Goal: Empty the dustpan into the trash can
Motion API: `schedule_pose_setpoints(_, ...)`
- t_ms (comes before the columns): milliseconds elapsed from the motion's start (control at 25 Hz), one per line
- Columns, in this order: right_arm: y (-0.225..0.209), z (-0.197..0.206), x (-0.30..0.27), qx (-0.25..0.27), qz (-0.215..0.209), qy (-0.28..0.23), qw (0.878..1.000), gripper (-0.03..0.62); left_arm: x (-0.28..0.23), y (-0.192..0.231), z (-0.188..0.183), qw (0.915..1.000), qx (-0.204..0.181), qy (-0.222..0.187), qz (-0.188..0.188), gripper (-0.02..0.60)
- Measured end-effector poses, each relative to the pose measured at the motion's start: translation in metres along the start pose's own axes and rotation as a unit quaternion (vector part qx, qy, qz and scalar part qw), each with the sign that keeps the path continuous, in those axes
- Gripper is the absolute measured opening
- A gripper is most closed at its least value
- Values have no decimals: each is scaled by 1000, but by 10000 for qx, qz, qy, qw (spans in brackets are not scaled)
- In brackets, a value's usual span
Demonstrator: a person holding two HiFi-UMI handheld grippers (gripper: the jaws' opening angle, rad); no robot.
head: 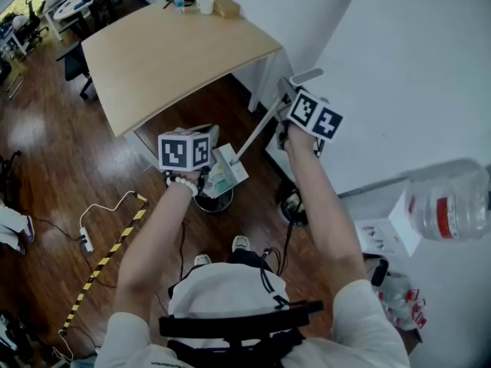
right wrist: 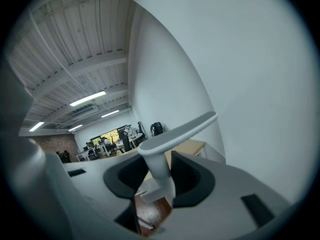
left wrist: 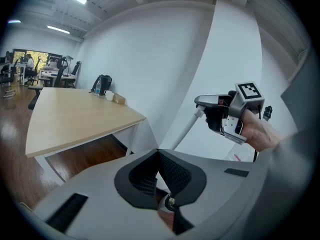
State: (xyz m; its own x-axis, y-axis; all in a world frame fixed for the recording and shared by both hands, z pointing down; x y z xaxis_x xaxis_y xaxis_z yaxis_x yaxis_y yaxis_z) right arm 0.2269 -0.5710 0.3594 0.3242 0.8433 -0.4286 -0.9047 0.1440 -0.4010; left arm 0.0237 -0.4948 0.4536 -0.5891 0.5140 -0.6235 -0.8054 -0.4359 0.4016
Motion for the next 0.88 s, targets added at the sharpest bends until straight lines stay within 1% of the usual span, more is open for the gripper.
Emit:
schedule_pose_setpoints(120,23,22,8,362,-224,-76,9991,152,1,7,10,10000,55,47,-6,-5)
schedule_pose_setpoints(240,32,55,16,631,-320,-53,9975,152,2,8,20,9999,111,89,35,-5)
schedule_pose_setpoints(440,52,87,41,1191,-298,-64,9924,141,10,5,29,9998,68,81,176,-5)
schedule_pose_setpoints(560,69,104,51,1561,-270,18,9874,133,19,-4,34,9996,-67,106,256,-5)
schedule_pose_setpoints(720,86,126,68,2224,-164,89,9748,123,34,-23,43,9988,-292,108,372,-5)
schedule_pose_setpoints(880,103,145,88,3055,-11,55,9522,120,50,-36,58,9977,-425,115,507,-5)
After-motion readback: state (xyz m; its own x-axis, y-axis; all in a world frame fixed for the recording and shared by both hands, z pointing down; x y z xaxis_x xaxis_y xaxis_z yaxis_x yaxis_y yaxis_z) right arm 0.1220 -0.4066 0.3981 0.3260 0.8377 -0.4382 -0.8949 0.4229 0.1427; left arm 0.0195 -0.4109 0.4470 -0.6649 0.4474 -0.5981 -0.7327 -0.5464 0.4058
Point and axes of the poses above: the fingertips, and each gripper's own axes: x backward along the fingers, y to its left, z out of its underside, the point moved 2 cm from there along x, backward along the fingers, and after that the axes turned 11 degrees about y, right-handed, at the moved point
